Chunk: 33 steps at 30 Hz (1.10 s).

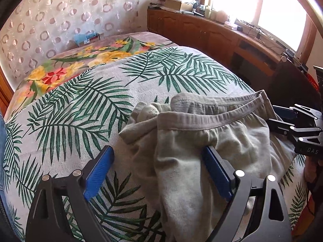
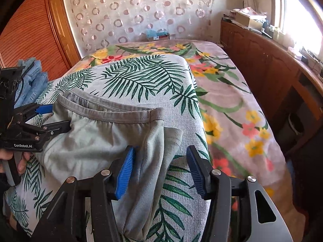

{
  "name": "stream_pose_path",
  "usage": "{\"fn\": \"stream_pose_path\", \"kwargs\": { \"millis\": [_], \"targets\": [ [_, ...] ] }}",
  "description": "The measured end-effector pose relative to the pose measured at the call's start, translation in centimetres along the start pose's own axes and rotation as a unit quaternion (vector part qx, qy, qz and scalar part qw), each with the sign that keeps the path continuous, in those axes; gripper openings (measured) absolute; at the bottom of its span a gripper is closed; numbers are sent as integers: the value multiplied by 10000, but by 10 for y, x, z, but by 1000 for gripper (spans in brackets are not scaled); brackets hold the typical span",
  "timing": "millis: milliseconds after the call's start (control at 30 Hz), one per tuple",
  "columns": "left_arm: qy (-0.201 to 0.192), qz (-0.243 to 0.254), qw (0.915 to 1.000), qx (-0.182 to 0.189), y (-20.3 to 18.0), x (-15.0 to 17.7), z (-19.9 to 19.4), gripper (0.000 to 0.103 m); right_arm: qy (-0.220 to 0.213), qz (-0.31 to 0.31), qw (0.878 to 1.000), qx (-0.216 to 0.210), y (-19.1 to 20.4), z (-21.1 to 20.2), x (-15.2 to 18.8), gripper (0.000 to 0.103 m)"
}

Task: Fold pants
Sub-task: 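Grasp the folded shorts with both grippers and lift them off the bed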

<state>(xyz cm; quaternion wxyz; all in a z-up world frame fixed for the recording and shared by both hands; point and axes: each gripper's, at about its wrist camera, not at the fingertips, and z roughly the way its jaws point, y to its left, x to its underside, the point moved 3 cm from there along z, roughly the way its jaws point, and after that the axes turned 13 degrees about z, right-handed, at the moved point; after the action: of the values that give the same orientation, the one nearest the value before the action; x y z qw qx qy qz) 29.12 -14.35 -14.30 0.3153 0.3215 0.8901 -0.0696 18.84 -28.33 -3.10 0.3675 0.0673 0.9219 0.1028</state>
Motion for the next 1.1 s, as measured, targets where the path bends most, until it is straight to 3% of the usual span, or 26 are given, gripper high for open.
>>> {"fn": "stream_pose_path", "kwargs": {
  "millis": [133, 167, 233, 300, 433, 500, 600, 733, 1100],
  "targets": [
    [65, -68, 9999, 105, 4, -2, 0, 90, 9, -33, 10000, 39, 1, 0, -2, 55],
    [25, -197, 9997, 120, 8, -3, -1, 83, 17, -72, 10000, 57, 2, 0, -2, 55],
    [-57, -454, 9987, 239, 16, -5, -1, 80, 38, -140, 9999, 67, 3, 1, -3, 55],
    [-89, -519, 9980, 352, 18, -6, -2, 65, 63, -149, 9999, 22, 4, 1, -4, 45],
    [-117, -645, 9961, 586, 20, -5, -2, 47, 122, -96, 9998, -126, 4, 1, -5, 29],
    [-129, -644, 9955, 682, 17, -5, -3, 37, 186, -8, 9994, -298, 3, 2, -4, 13],
    [-175, -684, 9945, 779, 13, -5, -6, 19, 171, 29, 9988, -455, 4, -1, -3, 10],
    [-357, -499, 9973, 407, 5, -5, -23, 15, -23, 59, 9981, -610, 4, -13, -3, 9],
    [-1073, -441, 9932, 139, 11, 2, -97, 13, -723, -373, 9934, -814, 42, -59, -6, 9]
  ]
}}
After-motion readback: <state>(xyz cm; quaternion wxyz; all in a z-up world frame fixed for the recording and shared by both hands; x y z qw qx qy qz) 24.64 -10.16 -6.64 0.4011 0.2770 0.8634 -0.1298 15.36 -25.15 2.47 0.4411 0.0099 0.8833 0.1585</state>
